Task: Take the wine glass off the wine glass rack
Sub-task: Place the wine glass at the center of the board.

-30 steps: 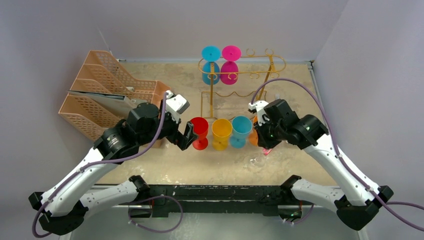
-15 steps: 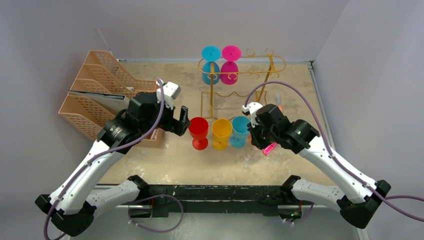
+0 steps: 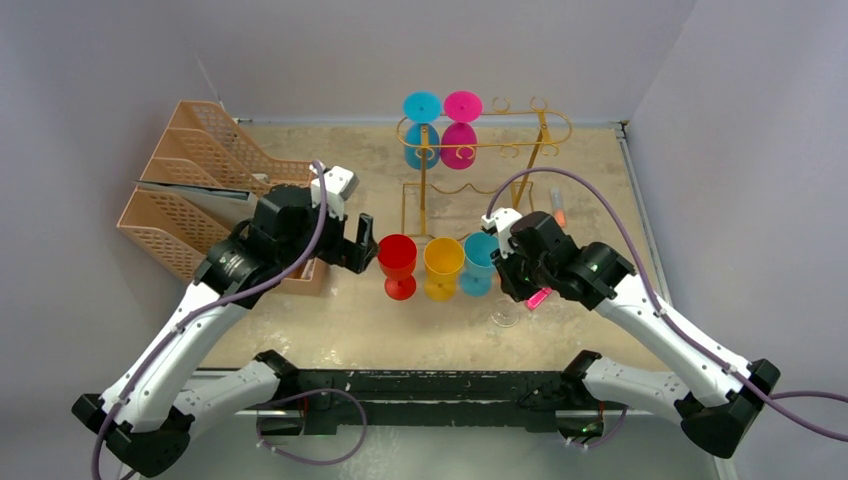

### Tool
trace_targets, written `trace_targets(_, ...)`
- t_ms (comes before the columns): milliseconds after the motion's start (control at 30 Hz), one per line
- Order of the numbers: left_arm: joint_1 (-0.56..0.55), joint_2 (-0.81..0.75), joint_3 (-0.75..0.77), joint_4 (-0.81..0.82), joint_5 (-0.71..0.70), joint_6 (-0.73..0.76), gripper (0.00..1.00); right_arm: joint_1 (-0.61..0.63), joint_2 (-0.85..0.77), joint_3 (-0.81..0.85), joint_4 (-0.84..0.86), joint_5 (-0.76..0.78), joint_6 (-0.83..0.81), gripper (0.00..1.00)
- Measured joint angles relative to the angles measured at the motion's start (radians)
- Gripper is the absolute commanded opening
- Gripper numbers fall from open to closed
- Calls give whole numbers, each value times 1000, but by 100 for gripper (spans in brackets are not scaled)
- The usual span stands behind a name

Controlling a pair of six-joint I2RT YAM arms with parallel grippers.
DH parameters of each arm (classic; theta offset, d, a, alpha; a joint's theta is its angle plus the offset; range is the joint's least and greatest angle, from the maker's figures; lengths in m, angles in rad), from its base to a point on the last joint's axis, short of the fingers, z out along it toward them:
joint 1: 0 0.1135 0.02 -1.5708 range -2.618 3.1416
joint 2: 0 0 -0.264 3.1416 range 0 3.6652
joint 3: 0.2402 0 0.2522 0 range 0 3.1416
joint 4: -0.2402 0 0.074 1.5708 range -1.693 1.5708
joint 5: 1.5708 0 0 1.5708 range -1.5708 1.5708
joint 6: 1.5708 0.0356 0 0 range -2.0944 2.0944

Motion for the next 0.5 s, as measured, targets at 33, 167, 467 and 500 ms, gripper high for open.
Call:
trace_targets(33,0,-14,-2,-3,-5,5,100,0,0,0,2,-2,0,25)
trace_targets(167,0,-66,-2,-14,-22,24,100,0,0,0,2,-3,0,29)
trace_targets(467,0,-87,-2,-17,-25,26,100,5,0,20,-7,1,1,26)
trace_targets(500,0,-86,-2,-17,-25,26,100,5,0,23,-7,2,1,23)
